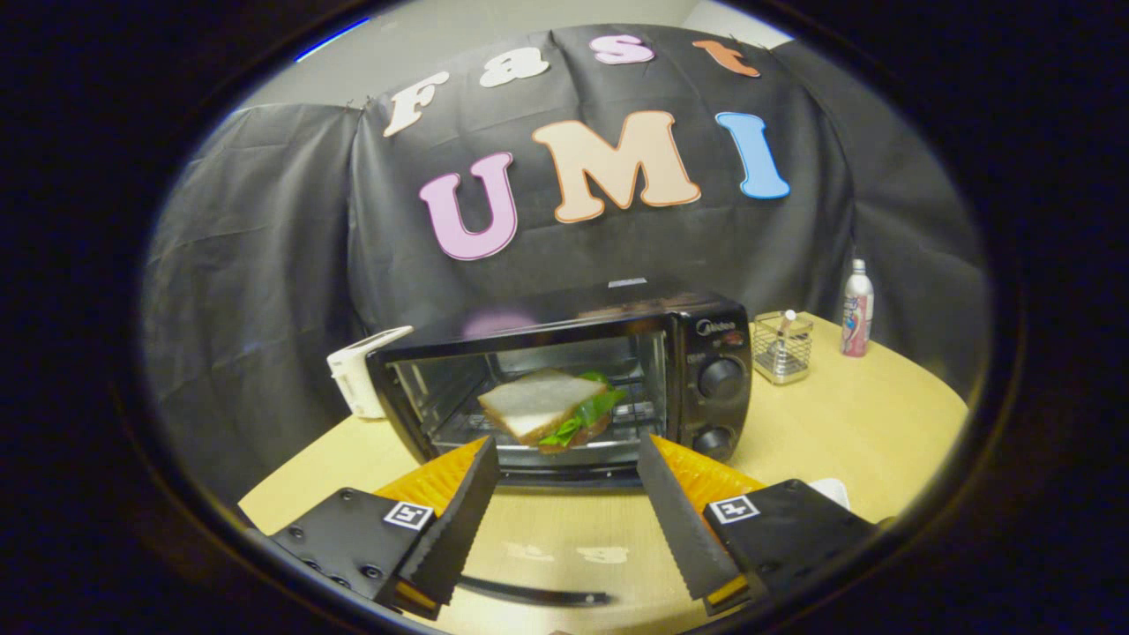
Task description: Open the toaster oven, put the food inside, and close the toaster oven door.
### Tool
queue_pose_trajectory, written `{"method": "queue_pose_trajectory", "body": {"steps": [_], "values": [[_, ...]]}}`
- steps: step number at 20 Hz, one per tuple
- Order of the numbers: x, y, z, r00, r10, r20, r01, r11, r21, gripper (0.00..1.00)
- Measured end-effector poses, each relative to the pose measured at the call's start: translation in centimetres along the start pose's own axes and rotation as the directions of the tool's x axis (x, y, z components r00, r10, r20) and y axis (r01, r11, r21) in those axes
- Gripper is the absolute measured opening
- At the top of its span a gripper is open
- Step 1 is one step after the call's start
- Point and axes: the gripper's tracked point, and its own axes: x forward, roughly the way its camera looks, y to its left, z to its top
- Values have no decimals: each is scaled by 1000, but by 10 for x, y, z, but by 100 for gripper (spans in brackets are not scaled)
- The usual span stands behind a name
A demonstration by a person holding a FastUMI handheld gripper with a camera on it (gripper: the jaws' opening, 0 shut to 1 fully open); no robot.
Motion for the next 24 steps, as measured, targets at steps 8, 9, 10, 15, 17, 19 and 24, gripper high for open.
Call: {"method": "queue_pose_trajectory", "body": {"steps": [8, 9, 10, 15, 17, 19, 24], "values": [[-73, -1, -70, 993, 24, -119, -29, 999, -35, 97], [-78, -1, -78, 991, 26, -132, -31, 999, -35, 97], [-79, -1, -87, 988, 28, -152, -33, 999, -32, 97], [-66, -6, -125, 972, 13, -236, -21, 999, -33, 98], [-57, -8, -134, 965, 10, -262, -17, 1000, -24, 98], [-51, -11, -141, 959, 3, -282, -7, 1000, -14, 98], [-47, -11, -136, 957, 10, -289, -9, 1000, 7, 97]]}}
